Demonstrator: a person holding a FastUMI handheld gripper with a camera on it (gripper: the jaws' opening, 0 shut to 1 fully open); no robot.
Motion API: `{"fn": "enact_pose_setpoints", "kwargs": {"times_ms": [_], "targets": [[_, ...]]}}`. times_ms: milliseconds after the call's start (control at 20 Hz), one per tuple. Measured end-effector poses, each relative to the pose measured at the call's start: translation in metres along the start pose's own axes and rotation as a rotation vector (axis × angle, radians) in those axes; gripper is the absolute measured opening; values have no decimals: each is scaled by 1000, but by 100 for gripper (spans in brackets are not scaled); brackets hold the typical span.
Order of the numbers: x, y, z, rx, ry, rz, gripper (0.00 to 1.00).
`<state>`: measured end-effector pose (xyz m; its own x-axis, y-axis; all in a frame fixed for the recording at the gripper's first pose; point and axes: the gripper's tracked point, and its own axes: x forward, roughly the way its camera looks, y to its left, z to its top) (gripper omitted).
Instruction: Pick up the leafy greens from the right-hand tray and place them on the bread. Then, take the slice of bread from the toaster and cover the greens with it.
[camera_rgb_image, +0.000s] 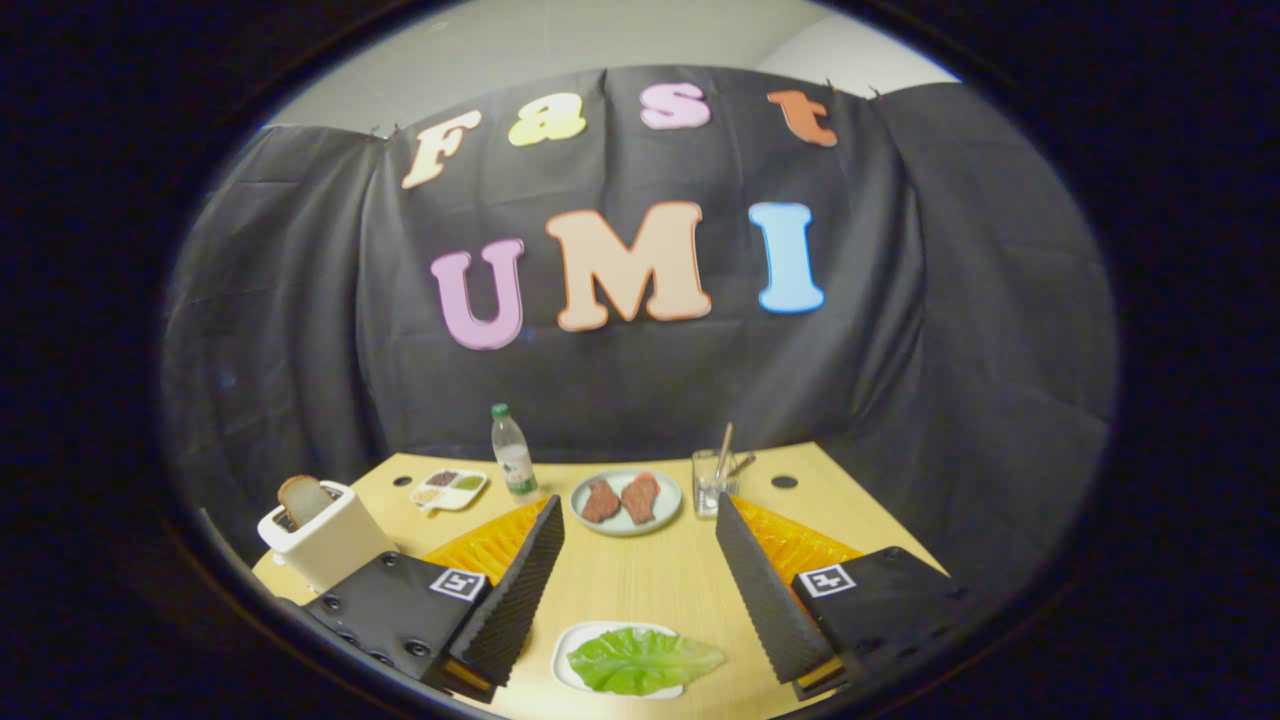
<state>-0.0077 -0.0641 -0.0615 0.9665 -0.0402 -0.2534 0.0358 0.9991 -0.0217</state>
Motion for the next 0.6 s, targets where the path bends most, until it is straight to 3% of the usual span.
{"fn": "enact_pose_setpoints", "kwargs": {"times_ms": [250,600], "targets": [[16,-50,-80,57,306,-11,97],[29,-70,-201,109,687,58,95]]}}
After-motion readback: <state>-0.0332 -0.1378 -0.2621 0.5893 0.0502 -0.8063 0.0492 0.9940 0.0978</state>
